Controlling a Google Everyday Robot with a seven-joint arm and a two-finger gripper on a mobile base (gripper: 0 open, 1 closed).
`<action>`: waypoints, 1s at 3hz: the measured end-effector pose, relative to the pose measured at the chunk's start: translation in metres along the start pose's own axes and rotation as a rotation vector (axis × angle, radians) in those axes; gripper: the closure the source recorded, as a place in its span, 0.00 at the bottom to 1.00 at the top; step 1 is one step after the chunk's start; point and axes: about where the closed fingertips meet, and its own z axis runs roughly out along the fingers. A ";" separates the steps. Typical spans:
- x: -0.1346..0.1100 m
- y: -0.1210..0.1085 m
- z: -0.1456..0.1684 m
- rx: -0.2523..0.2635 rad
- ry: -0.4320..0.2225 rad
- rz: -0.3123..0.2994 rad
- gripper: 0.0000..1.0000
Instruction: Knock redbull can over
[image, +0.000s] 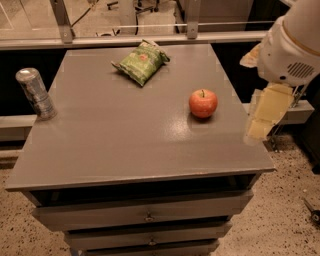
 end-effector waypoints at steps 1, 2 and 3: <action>-0.063 -0.005 0.043 -0.047 -0.121 -0.061 0.00; -0.128 -0.002 0.073 -0.083 -0.275 -0.098 0.00; -0.146 -0.002 0.076 -0.080 -0.322 -0.104 0.00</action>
Offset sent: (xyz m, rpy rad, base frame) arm 0.0598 0.2323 -0.0439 0.4697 -0.0134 0.2869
